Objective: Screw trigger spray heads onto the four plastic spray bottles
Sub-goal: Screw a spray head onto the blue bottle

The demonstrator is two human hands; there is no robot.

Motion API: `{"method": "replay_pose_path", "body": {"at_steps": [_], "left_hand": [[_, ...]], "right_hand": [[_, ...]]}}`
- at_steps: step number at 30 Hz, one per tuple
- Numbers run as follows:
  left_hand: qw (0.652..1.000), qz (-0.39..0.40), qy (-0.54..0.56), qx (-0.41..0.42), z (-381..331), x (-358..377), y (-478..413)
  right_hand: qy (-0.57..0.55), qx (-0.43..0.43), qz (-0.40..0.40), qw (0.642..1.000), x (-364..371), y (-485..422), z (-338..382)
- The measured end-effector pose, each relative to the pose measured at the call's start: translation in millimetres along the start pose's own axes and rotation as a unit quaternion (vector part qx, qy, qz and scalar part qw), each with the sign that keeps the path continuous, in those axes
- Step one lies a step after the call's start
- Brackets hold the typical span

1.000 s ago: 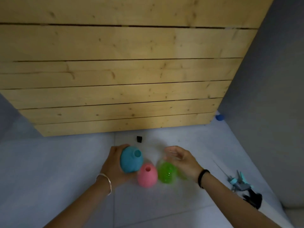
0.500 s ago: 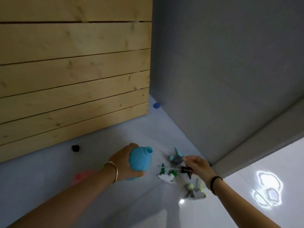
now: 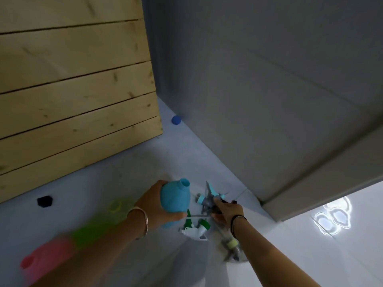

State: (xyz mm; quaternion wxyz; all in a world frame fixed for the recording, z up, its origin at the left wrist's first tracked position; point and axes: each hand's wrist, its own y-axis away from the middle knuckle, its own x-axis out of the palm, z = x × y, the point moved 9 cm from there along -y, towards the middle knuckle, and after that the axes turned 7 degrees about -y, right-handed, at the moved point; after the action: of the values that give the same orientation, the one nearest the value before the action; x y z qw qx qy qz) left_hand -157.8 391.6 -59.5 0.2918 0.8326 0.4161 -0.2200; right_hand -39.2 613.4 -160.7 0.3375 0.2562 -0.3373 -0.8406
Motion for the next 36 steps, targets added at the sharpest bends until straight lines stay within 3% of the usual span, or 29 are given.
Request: {"method": "replay_pose_path", "body": {"at_steps": [3, 8, 11, 15, 25, 29, 33, 36], "left_hand": [[1.0, -0.004, 0.015, -0.01, 4.1, -1.0, -10.2], [1.0, -0.005, 0.028, -0.01, -2.5, -0.7, -15.9], [0.999, -0.018, 0.033, -0.008, -14.0, -10.6, -10.0], [0.999, -0.032, 0.034, 0.02, -41.7, -39.6, 10.4], [0.986, -0.134, 0.072, 0.063, -109.2, -159.5, 132.9], [0.975, -0.182, 0.102, 0.072, -119.6, -196.5, 198.0], [0.967, -0.229, 0.088, 0.069, -117.5, -219.1, 249.5], [0.959, -0.252, 0.109, 0.064, -112.5, -227.6, 280.6]], "right_hand": [[-0.059, 0.034, -0.025, 0.997, 5.0, -6.5, -1.6], [-0.094, 0.065, 0.003, 0.993, 10.1, -7.2, -1.7], [-0.059, 0.003, 0.04, 0.997, 9.1, 8.8, 10.0], [-0.11, -0.092, 0.082, 0.986, 0.4, 53.4, 49.7], [-0.241, -0.205, 0.227, 0.921, -9.6, 229.9, 168.0], [-0.239, -0.25, 0.237, 0.908, -15.9, 302.9, 189.3], [-0.26, -0.243, 0.247, 0.902, -10.8, 362.9, 194.1], [-0.187, -0.287, 0.243, 0.907, -8.5, 400.6, 193.3]]}}
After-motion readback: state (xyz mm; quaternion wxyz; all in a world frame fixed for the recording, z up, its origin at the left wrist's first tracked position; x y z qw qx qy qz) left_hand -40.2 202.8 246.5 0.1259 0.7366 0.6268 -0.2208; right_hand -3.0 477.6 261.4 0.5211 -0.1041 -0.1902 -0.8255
